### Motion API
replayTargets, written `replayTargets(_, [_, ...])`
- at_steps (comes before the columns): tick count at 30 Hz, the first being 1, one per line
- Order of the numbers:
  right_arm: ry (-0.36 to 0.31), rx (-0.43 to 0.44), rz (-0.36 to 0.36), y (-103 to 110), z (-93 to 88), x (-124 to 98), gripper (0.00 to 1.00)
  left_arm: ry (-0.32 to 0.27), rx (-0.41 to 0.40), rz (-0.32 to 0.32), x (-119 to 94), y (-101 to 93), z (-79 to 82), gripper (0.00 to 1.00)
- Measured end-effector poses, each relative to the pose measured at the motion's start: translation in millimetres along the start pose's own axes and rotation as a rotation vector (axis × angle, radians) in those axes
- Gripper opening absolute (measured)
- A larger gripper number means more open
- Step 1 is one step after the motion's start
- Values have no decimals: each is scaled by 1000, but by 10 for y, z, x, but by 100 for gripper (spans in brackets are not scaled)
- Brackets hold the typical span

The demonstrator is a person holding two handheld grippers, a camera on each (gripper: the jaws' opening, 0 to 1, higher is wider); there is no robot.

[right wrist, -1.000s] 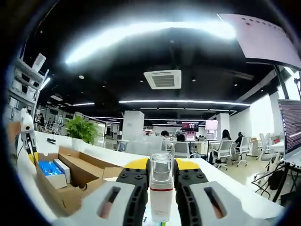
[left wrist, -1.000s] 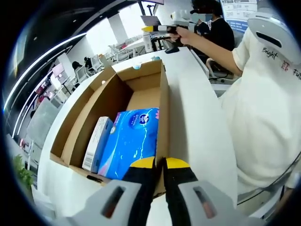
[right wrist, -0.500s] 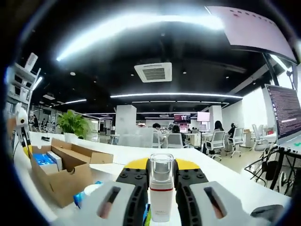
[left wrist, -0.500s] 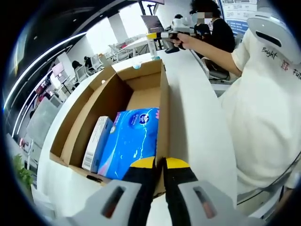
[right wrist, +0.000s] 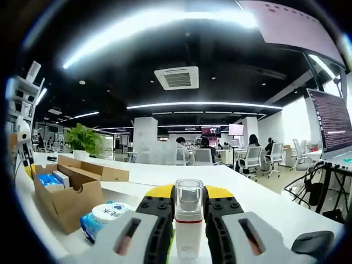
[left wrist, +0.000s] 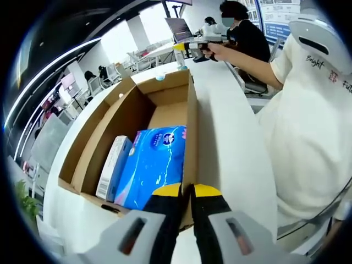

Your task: Operate the shoe box by opening the lid, removing the specified soft item, and placing it in the target area until the item is outside and the box remains undamaged.

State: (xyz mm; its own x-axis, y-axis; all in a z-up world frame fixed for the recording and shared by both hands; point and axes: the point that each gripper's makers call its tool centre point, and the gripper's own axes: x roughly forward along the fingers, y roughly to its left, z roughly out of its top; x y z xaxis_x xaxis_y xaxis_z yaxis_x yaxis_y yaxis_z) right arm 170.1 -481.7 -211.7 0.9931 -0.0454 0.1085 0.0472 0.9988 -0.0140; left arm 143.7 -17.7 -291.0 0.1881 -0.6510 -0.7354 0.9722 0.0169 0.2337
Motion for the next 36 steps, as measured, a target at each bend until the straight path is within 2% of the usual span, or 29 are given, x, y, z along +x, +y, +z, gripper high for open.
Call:
replayTargets(10, [43,-3,-6,-8,-204,-2,18,0,-2,-2,-4,4,-3,6])
replayTargets(12, [29,-22,1,11,-184,-5,18,1,-1,0,-3,2,-2,6])
replayTargets(24, [20,11,-7,-2,-162,-36,19,2,3,0,3,-7,2,5])
replayTargets(29, [20,-12,30,51,-165,-20,19,3,2,0,5,-7,2,6])
replayTargets(36, [29,-15,28,31,-188,-13,19,4,1,1,6,-9,3,6])
